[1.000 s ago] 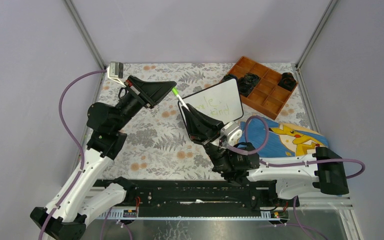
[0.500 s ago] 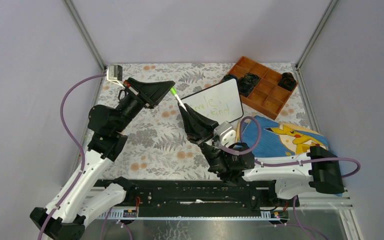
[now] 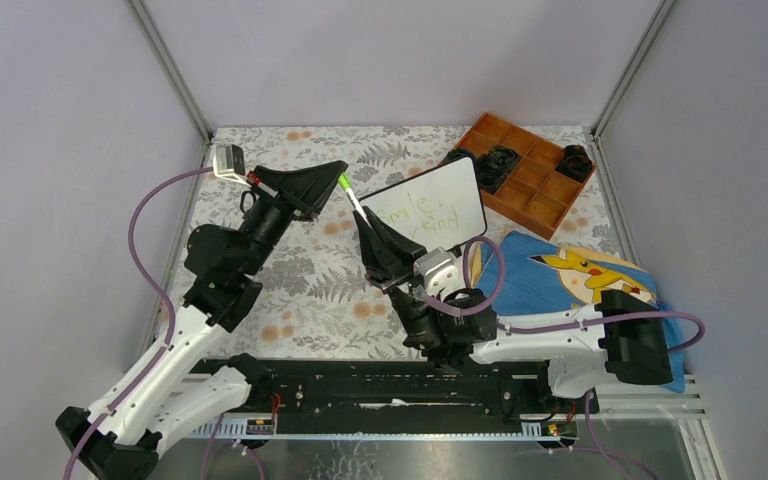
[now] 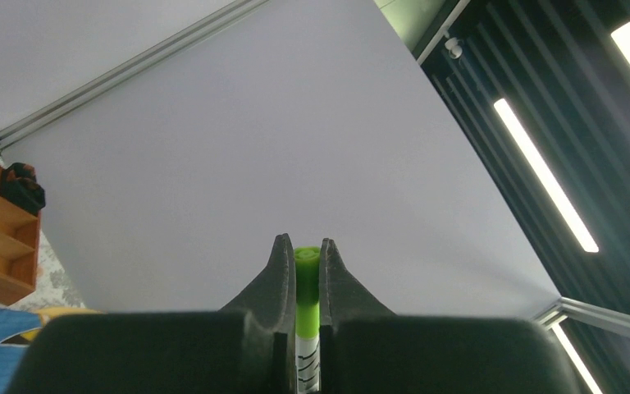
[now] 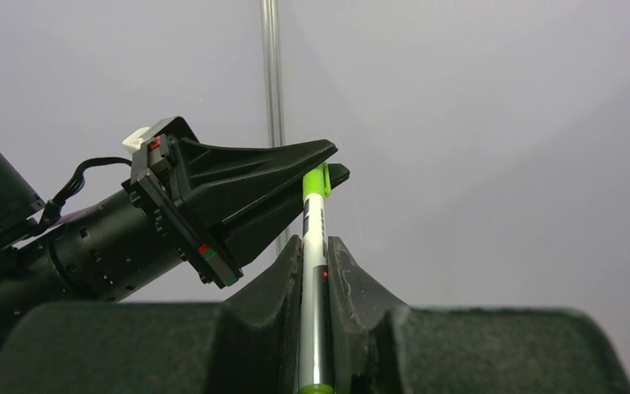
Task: Write a sentence on the whiteboard
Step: Close the whiteboard marker at the center of the board, then place the whiteboard marker at the center of the board.
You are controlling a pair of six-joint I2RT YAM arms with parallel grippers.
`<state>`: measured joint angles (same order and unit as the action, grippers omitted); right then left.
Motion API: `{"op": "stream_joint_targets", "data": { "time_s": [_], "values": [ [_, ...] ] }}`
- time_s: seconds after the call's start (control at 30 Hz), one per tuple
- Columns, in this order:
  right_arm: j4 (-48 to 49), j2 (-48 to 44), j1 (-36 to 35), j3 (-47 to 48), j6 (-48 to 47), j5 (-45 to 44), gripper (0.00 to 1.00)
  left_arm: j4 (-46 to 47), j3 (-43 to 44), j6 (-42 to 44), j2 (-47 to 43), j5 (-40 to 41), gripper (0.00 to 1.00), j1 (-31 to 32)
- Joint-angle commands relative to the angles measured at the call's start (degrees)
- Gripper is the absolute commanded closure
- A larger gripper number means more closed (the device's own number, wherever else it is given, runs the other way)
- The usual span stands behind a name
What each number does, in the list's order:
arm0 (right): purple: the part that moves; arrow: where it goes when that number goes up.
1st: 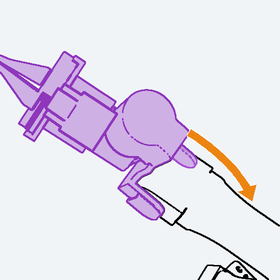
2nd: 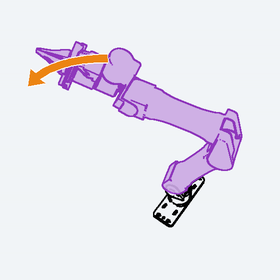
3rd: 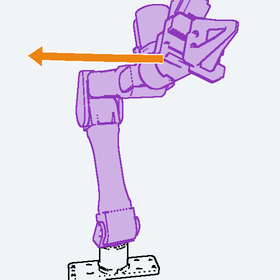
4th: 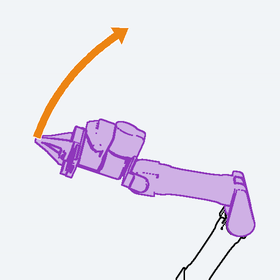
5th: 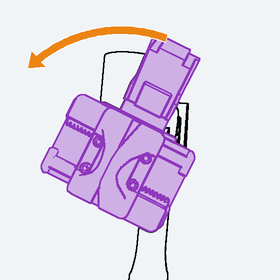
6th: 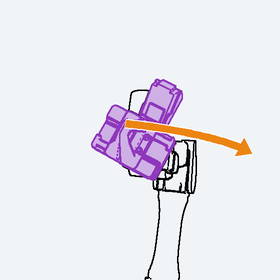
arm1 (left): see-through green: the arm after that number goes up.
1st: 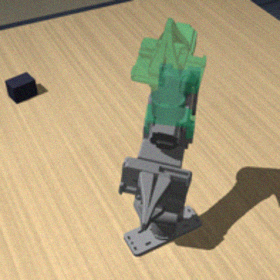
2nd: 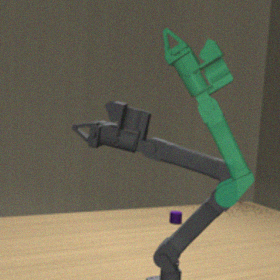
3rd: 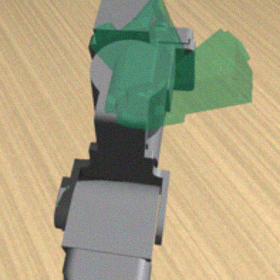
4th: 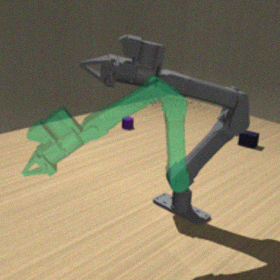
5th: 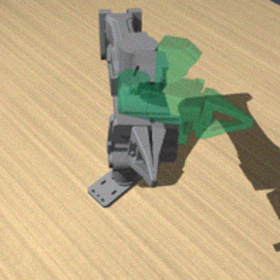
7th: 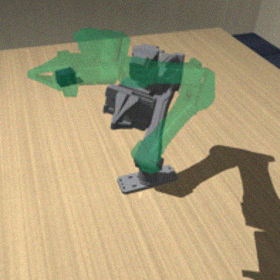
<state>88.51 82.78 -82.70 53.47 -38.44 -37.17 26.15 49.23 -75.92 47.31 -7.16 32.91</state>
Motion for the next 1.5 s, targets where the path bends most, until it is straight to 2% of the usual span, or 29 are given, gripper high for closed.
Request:
{"op": "stream_joint_targets", "data": {
  "time_s": [0.0,0.3,0.43,0.53,0.6,0.67,0.77,0.9,1.0,1.2,1.33,1.47],
  "values": [
    [1.58,1.78,1.4,5.78,-1.45,0.22,1.0,-2.26,-2.55,2.08,-1.12,-11.44,1.0,6.23],
    [1.58,3.0,2.01,7.09,-1.84,0.14,1.0,-3.87,-5.05,3.15,-4.07,-10.84,1.0,8.01],
    [0.47,1.9,2.01,5.72,-0.61,1.26,1.0,-7.36,-4.76,4.99,-6.59,-6.54,1.0,8.05],
    [-4.07,-1.05,2.08,3.59,2.04,3.32,1.0,-11.1,-3.37,7.85,-8.73,-2.67,0.55,8.05],
    [-6.97,-2.96,2.02,2.28,3.84,4.42,1.0,-12.46,-2.64,9.14,-9.99,-0.5,0.34,8.03],
    [-8.78,-4.64,1.98,1.05,5.14,5.1,1.0,-12.65,-2.2,9.84,-10.81,0.75,0.21,8.01],
    [-10.74,-7.16,1.95,-0.71,6.73,5.94,1.0,-12.55,-1.33,10.87,-11.11,1.3,0.14,8.03],
    [-12.77,-10.28,1.95,-3.16,9.92,7.54,1.0,-12.3,-1.29,11.23,-11.4,2.89,0.13,8.02],
    [-15.12,-12.2,1.98,-4.18,13.3,9.26,1.0,-12.03,-1.27,11.41,-10.58,3.35,0.16,8.05],
    [-18.58,-13.52,1.93,-4.47,16.82,11.7,1.0,-12.0,0.75,13.25,-6.11,-1.08,0.24,8.03],
    [-19.26,-13.79,2.0,-4.52,17.46,11.73,1.0,-8.82,0.18,13.33,-5.53,-2.12,0.34,8.01],
    [-19.95,-13.95,1.91,-5.05,18.03,11.83,1.0,-9.5,0.04,14.18,-6.06,-0.82,0.46,8.03]
  ]
}}
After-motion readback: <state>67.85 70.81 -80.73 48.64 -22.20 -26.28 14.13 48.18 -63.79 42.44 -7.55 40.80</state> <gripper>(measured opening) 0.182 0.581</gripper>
